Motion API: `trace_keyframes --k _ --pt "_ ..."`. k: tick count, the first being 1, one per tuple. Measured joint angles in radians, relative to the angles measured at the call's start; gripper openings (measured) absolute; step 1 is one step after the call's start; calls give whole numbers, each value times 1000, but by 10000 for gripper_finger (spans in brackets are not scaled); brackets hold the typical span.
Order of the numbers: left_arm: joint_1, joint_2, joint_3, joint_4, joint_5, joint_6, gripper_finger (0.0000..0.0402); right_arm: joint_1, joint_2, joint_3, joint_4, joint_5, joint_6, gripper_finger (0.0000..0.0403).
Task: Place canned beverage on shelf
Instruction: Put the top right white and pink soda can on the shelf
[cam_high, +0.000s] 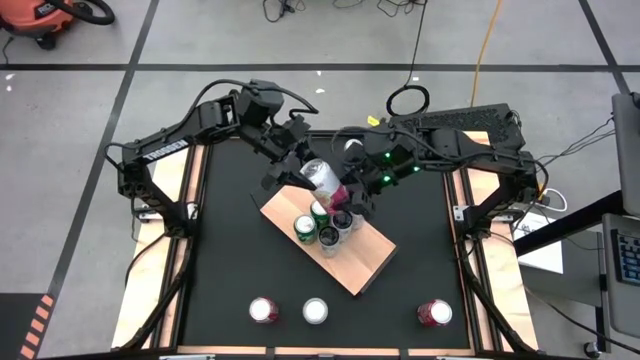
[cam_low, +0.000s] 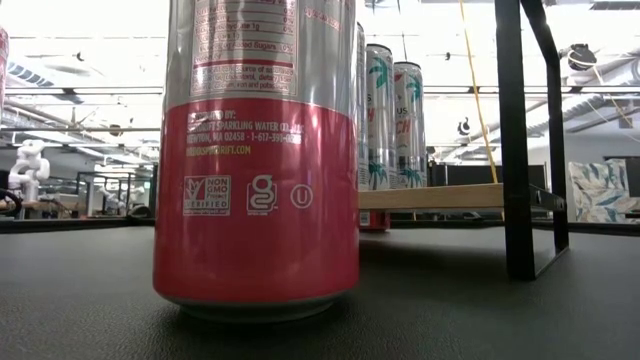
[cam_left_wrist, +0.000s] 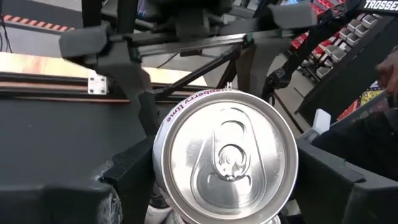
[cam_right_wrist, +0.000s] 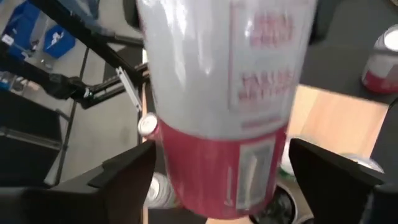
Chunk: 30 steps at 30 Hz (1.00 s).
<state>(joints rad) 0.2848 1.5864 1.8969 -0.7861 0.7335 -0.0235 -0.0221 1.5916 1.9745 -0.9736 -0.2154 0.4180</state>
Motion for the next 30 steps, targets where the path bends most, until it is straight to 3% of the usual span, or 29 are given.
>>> trace_keyframes --k 5,14,18,24,30 --pt "0 -1 0 2 2 8 301 2 1 0 -55 -21 -2 353" --pt "50 -25 0 -104 3 163 301 39 -69 0 -212 -14 77 353" --pt "78 -25 0 -177 -33 287 301 112 -105 0 -269 96 121 353" --pt "102 -24 0 -288 -190 516 301 218 -122 0 -290 290 169 352" --pt "149 -7 1 -337 -244 565 301 253 -123 0 -289 351 206 352"
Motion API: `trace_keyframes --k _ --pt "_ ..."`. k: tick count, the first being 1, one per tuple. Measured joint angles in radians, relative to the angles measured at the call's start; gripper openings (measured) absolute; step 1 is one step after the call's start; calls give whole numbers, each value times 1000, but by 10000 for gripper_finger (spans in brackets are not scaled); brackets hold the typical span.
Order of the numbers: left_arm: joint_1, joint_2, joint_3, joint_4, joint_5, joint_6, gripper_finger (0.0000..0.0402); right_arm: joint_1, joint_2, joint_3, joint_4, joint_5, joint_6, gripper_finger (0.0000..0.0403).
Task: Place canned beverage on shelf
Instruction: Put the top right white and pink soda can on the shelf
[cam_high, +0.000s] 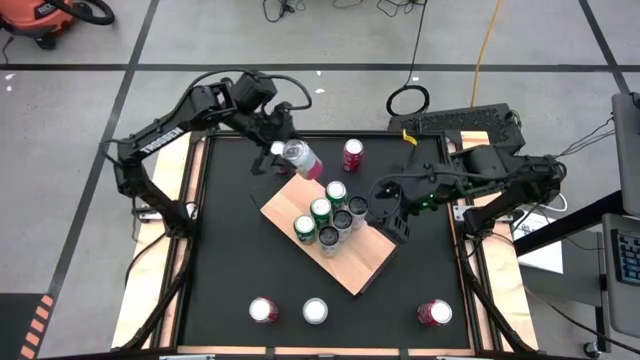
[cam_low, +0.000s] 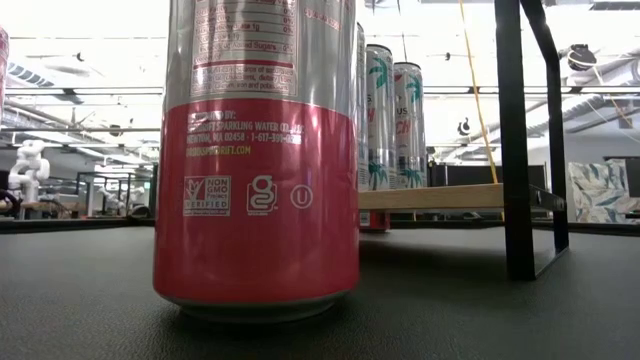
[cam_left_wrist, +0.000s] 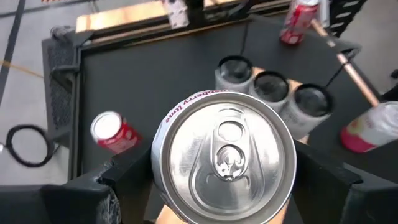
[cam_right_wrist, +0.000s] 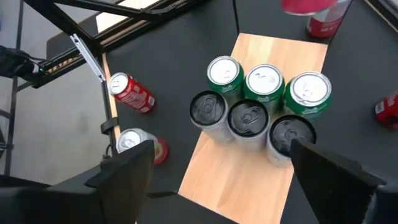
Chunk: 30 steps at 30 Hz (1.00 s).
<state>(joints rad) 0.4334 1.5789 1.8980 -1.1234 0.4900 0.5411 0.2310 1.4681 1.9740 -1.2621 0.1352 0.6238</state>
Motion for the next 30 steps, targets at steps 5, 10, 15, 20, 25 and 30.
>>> trace_keyframes --k 5,10,15,20,25,30 --pt "6 30 0 -22 -20 73 301 12 0 0 1 -6 20 352" --pt "1 89 0 -50 -76 154 301 27 0 0 0 -5 38 352" --pt "0 148 0 -69 -94 232 301 51 0 0 0 24 89 352" --pt "-4 200 0 -131 -126 330 301 75 0 0 -7 95 127 352" --pt "-3 241 0 -147 -133 358 301 93 0 0 -15 140 171 352" --pt "-9 271 0 -143 -133 439 301 100 3 0 -15 179 176 352"
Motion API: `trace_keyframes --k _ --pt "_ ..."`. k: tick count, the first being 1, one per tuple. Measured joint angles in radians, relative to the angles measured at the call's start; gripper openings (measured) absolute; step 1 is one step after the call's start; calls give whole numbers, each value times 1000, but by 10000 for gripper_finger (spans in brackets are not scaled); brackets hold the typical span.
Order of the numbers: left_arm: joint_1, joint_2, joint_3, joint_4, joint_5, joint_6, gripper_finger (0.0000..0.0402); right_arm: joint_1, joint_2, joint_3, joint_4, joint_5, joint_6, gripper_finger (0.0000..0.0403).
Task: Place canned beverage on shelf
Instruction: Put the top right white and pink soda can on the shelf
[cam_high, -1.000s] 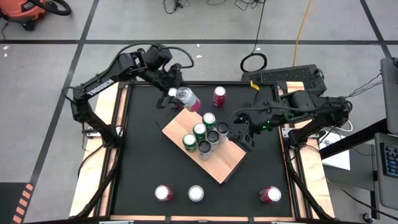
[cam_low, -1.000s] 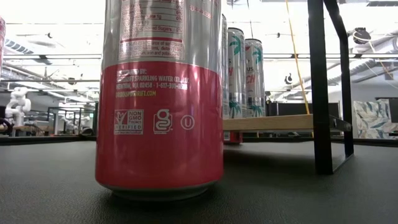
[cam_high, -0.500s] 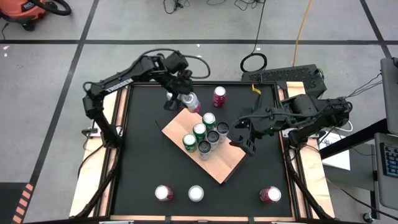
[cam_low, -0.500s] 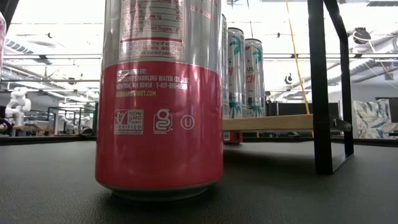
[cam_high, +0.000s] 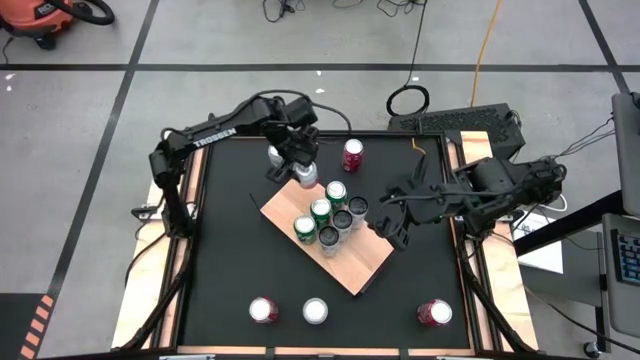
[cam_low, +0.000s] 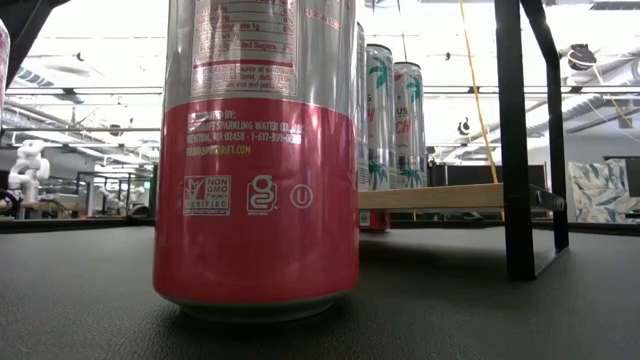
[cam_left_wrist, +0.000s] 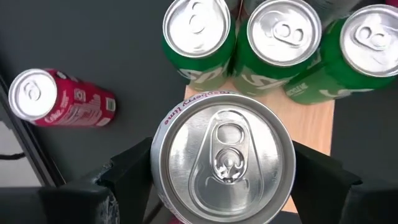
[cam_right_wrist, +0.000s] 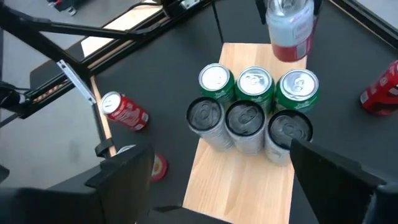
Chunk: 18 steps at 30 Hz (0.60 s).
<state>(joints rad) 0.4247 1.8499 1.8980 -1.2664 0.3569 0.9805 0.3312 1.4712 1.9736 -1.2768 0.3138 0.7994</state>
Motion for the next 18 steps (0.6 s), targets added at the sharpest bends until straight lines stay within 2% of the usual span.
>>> trace_keyframes --k 11,18 --pt "0 96 0 19 -2 -3 301 -2 1 -1 1 28 -9 352" --pt "0 113 0 23 -7 -6 301 -2 1 -1 1 30 -24 352"
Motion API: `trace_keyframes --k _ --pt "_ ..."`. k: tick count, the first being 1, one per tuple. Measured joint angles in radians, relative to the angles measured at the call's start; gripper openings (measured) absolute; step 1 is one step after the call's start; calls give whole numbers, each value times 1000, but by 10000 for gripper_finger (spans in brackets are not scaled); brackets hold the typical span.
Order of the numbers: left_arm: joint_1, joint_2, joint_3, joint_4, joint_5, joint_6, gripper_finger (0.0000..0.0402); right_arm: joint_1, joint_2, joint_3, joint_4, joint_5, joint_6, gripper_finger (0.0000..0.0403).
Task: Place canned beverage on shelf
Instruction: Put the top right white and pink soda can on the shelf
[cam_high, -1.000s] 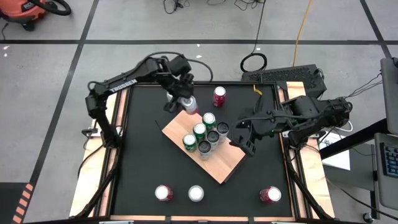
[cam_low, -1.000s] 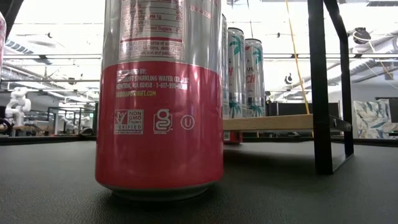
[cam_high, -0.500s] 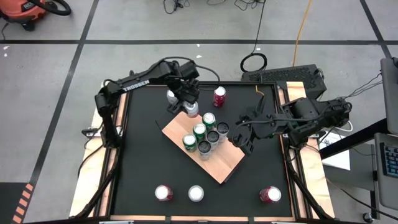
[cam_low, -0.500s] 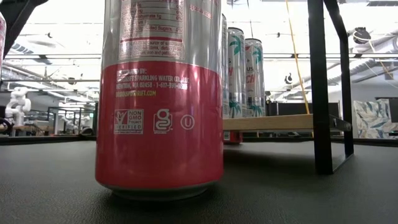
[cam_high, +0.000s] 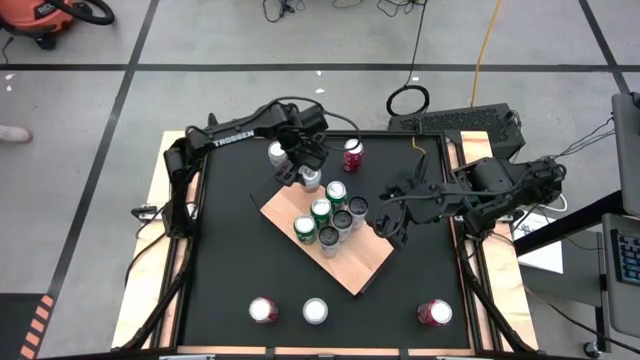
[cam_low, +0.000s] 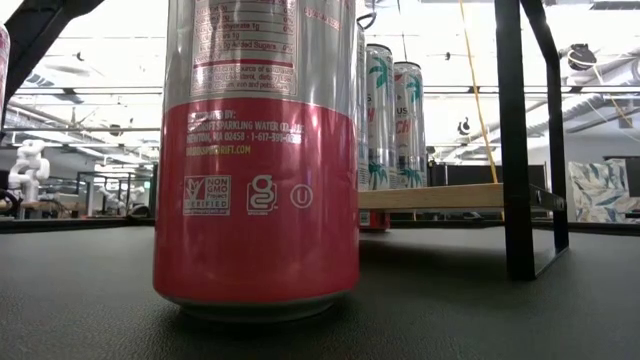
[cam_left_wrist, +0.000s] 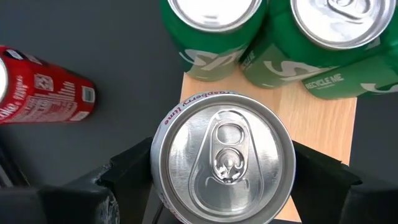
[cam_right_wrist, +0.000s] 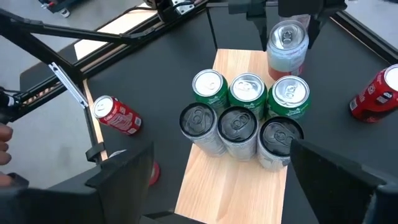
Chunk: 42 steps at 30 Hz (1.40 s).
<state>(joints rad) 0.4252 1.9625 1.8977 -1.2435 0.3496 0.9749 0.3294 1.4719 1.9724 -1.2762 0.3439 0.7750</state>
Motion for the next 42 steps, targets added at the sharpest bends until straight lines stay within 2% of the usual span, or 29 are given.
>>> trace_keyframes --k 9,25,42 --pt "0 0 -25 6 0 -1 301 -9 0 0 21 80 -54 352" --pt "0 -1 -56 63 0 -48 301 -129 0 0 38 72 -213 352" --pt "0 8 -57 57 0 -52 302 -244 0 0 84 -37 -318 352"
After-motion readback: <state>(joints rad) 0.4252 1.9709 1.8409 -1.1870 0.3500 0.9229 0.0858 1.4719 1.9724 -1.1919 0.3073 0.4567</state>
